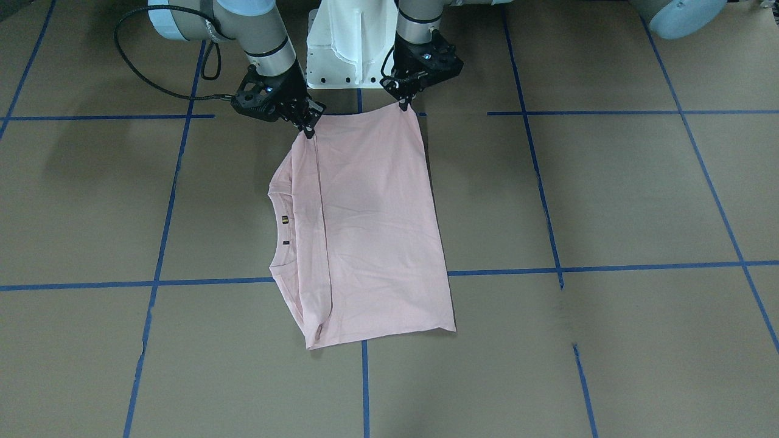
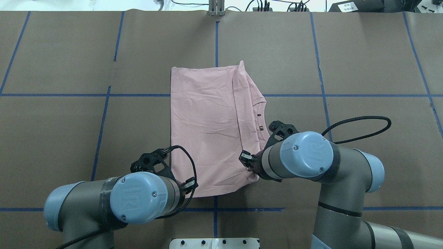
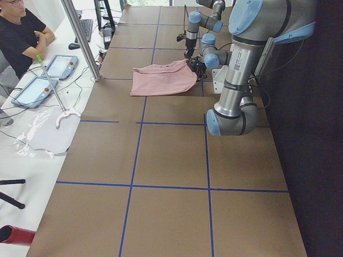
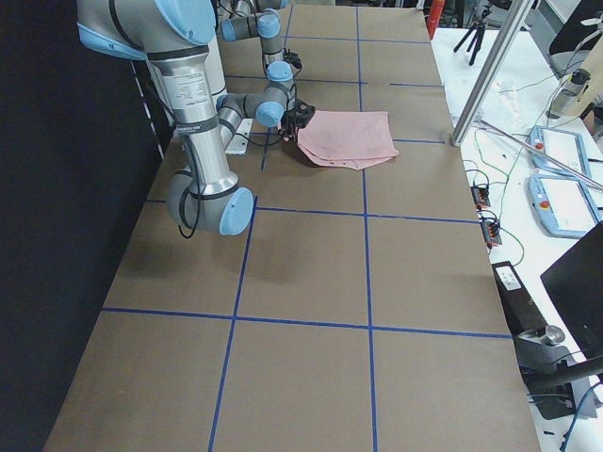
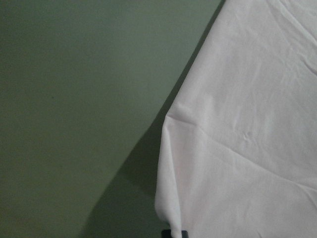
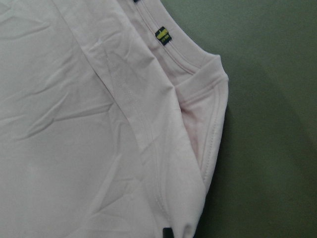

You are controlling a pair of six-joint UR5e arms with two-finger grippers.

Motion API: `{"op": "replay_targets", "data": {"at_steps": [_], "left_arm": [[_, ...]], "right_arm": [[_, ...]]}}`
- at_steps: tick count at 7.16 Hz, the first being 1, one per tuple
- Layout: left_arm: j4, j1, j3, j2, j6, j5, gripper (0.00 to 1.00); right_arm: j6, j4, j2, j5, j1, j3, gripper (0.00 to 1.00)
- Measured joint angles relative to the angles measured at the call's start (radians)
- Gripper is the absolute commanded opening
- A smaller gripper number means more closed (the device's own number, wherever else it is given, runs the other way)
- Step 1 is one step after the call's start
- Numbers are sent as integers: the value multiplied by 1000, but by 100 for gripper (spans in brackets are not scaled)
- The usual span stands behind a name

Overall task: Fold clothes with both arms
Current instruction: 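Lift the near edge with both grippers and fold it away from the robot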

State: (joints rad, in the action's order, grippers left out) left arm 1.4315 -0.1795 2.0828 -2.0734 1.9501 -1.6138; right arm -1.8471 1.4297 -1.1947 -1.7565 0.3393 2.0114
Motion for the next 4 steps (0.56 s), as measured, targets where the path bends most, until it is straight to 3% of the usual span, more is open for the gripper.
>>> {"op": "replay_targets", "data": {"at_steps": [2, 4], "left_arm": [[-72, 39, 94, 3, 1, -2, 0], [-80, -8, 103, -6, 0, -3, 0]], "right_arm": [[-1, 0, -41, -11, -23, 75, 0], [2, -4, -9, -11, -29, 76, 0]]}}
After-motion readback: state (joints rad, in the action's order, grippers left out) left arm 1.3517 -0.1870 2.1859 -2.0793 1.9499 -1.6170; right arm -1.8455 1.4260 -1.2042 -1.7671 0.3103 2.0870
